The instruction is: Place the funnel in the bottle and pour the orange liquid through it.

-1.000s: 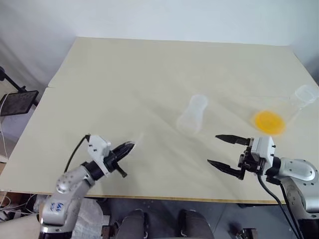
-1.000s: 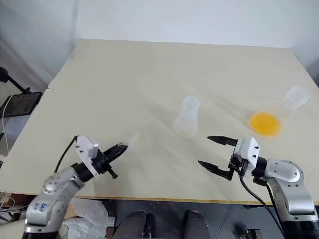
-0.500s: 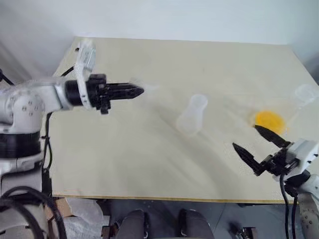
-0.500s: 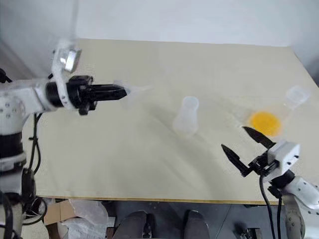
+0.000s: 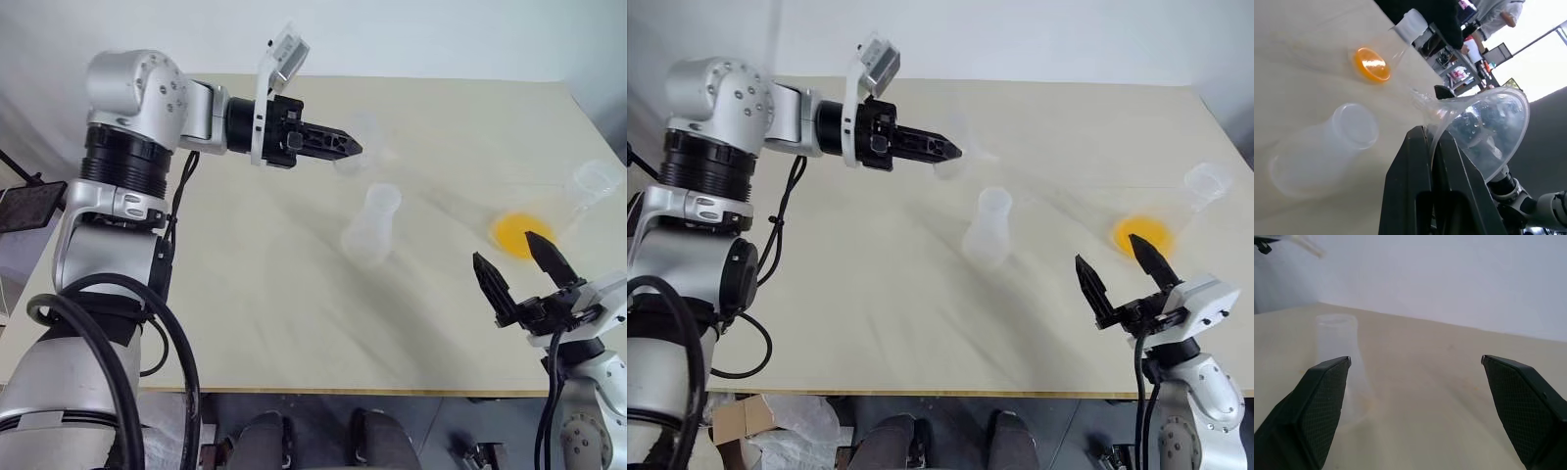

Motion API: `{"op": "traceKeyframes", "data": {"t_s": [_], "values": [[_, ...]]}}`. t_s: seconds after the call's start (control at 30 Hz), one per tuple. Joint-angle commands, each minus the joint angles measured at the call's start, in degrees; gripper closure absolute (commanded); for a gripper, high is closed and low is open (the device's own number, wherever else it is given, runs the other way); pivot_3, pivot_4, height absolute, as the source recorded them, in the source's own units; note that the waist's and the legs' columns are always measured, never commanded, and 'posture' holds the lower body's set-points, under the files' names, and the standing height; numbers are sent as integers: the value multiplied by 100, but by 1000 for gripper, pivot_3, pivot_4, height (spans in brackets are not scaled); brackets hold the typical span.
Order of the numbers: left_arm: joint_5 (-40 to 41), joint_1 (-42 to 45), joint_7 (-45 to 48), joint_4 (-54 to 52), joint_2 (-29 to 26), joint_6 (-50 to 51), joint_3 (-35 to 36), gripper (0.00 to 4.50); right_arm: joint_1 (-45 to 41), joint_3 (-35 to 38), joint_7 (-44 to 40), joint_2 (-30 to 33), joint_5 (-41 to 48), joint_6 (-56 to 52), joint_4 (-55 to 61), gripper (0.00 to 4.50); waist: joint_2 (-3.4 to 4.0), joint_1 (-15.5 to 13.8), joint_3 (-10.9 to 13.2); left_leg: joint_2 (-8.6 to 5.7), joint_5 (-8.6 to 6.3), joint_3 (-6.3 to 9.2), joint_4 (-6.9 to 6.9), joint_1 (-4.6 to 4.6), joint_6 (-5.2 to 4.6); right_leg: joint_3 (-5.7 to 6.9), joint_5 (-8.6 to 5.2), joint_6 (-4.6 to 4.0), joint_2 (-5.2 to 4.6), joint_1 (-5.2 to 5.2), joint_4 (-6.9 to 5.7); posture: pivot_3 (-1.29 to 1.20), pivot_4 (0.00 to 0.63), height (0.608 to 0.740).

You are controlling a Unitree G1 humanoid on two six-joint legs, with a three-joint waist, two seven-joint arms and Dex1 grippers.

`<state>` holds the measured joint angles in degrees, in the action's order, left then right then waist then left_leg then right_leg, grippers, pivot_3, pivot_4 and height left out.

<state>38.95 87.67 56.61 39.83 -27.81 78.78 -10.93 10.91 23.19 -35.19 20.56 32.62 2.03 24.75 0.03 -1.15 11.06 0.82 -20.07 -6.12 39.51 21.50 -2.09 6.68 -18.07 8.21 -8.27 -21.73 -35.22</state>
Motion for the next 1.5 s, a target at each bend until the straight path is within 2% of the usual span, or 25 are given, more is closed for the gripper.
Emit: {"op": "traceKeyframes", "data": {"t_s": [0.03, 0.17, 0.3, 0.73, 0.77, 0.87, 1.03, 1.27, 1.37, 1.5], "values": [[-357, 385, 365, 254, 74, 11, -302, 4478, 59, -3, 98, -41, -44, 175, 304, 0, 1, -1, 1, 0, 0, -2, 0, 0, 0, -1, 0, 0, 0, -1, -1, 0, 150, 740], [-681, 412, 810, 250, 163, 15, -851, 4478, 87, -71, 142, -82, -100, 222, 316, 0, 1, -3, 1, 0, 0, -7, -1, 0, 0, -7, 0, 0, 0, -4, -2, 0, 150, 740], [-1014, 415, 893, 503, 303, -167, -1048, 4478, 119, -166, 201, -163, -156, 262, 348, 0, 0, -5, 1, 0, 0, -8, 0, 1, -1, -12, 0, 0, 0, -6, -3, 0, 150, 740], [-1775, 652, 803, 1554, 973, -936, -700, 4478, 137, -270, 301, -184, -144, 270, 364, 0, 0, -9, 1, 0, 0, -16, 3, 3, -2, -20, 0, 0, -1, -20, -20, 0, 150, 740], [-1812, 666, 683, 1634, 1015, -1076, -595, 4131, 134, -277, 307, -191, -148, 271, 364, 0, 0, -9, 1, -1, 0, -18, 3, 3, -2, -22, 0, 0, -1, -21, -20, 0, 150, 740], [-1812, 724, 370, 1875, 1127, -1384, -154, 3591, 144, -316, 331, -227, -168, 278, 377, 0, -2, -10, 2, 0, 1, -28, 3, 13, -4, -34, 0, 0, -1, -43, -33, 0, 150, 740], [-1934, 689, 95, 1998, 1252, -1832, 326, 2044, 132, -383, 349, -244, -190, 303, 344, 0, -2, -10, 2, -1, 3, -28, 26, 69, -8, -33, 0, 0, -3, -92, -47, 0, 150, 740], [-1958, 398, 529, 1591, 1127, -2413, 553, 80, 91, -434, 353, -222, -201, 346, 286, 0, -1, -7, 2, -1, 4, -28, 29, 70, -9, -31, 0, 0, -3, -92, -48, 0, 150, 740], [-1812, -605, 884, 508, 860, -3654, 845, 36, 119, -326, 340, -164, -206, 367, 264, 0, 15, 15, -8, -1, 4, -29, 28, 66, -8, -32, 0, 0, -3, -92, -52, 0, 150, 740], [-1614, -1899, 1269, -548, 488, -4790, 1338, 36, 240, -40, 366, -74, -148, 408, 210, 0, 16, 99, -8, 5, 5, -24, 32, 61, -6, -32, -2, -4, -1, -93, -71, 0, 150, 740]]}}
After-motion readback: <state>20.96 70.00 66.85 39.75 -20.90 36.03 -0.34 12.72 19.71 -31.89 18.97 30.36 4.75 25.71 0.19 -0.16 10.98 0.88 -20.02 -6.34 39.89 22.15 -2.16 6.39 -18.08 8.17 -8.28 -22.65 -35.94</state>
